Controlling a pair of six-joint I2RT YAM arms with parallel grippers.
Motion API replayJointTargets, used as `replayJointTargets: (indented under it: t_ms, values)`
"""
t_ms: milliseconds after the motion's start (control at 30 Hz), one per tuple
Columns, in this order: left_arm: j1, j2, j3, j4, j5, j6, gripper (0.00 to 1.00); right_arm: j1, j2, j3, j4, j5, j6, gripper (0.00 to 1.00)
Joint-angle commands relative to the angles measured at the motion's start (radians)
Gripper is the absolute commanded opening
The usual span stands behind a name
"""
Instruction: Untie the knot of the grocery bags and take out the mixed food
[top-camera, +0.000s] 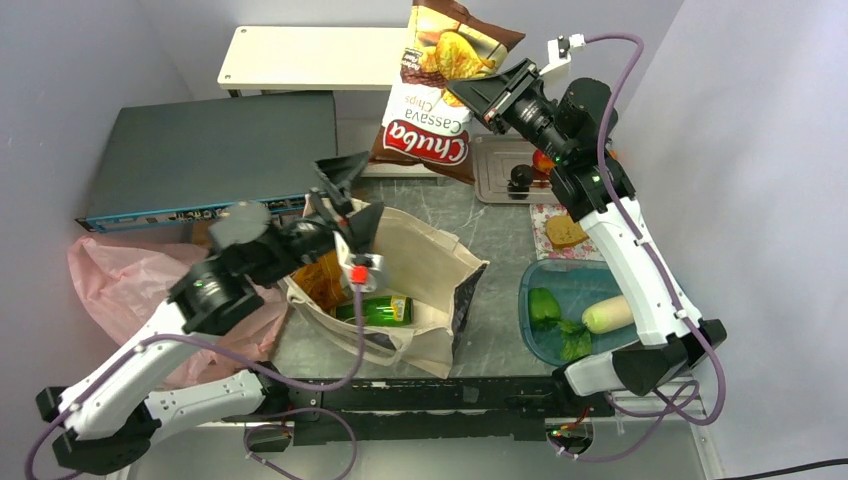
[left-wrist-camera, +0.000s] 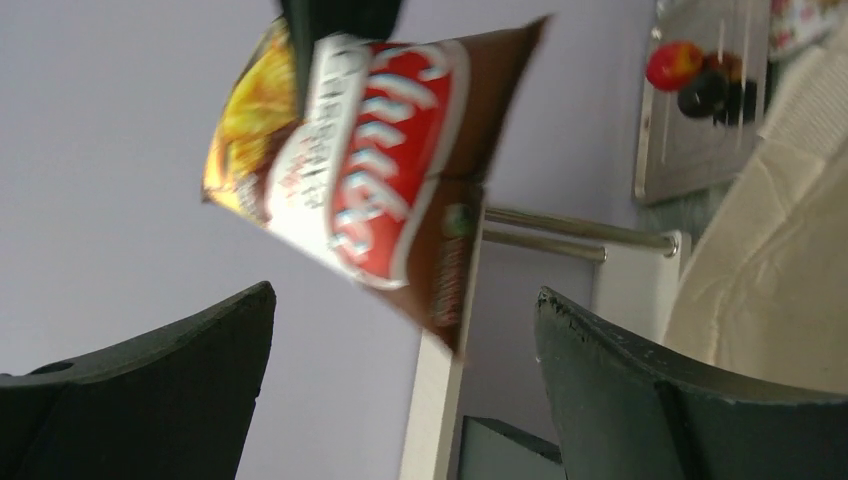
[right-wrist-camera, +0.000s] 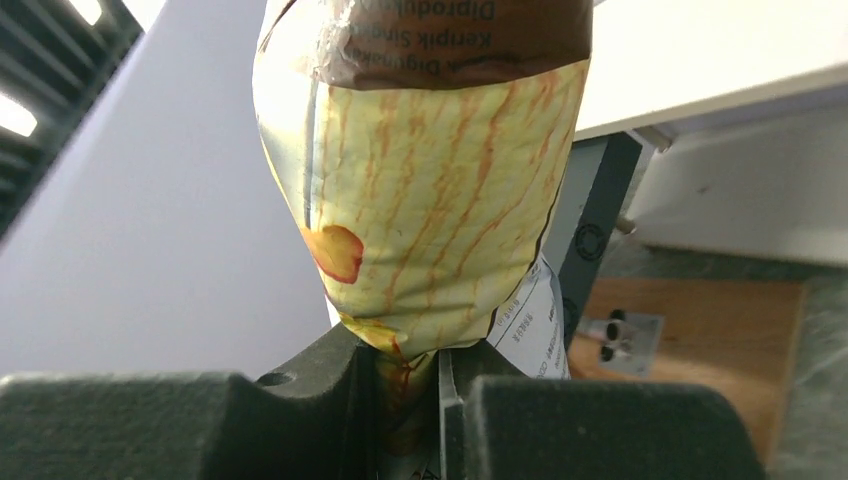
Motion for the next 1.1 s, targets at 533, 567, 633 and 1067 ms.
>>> replayJointTargets:
  t_ms: [533,567,633,1067]
  values:
    - [-0.099,0.206,-0.168,0.517,-0.248,0.559,0.99,-0.015,-0.012,-0.114,-0.042,-0.065,0.496,0.0]
    - [-0.1,0.21,-0.154,0.475,-0.24,0.553,0.99,-0.014,-0.011,-0.115,-0.041,-0.07,0.502,0.0]
    - [-0.099,0.205,-0.125,0.335,-0.205,0.532,0.99,-0.014,-0.008,-0.111,-0.037,-0.072,0.509,0.0]
    - [-0.1,0.272,-0.046,0.332,-0.333,0.487,0.75,0.003,-0.045,-0.158,-0.044,-0.099,0.501,0.0]
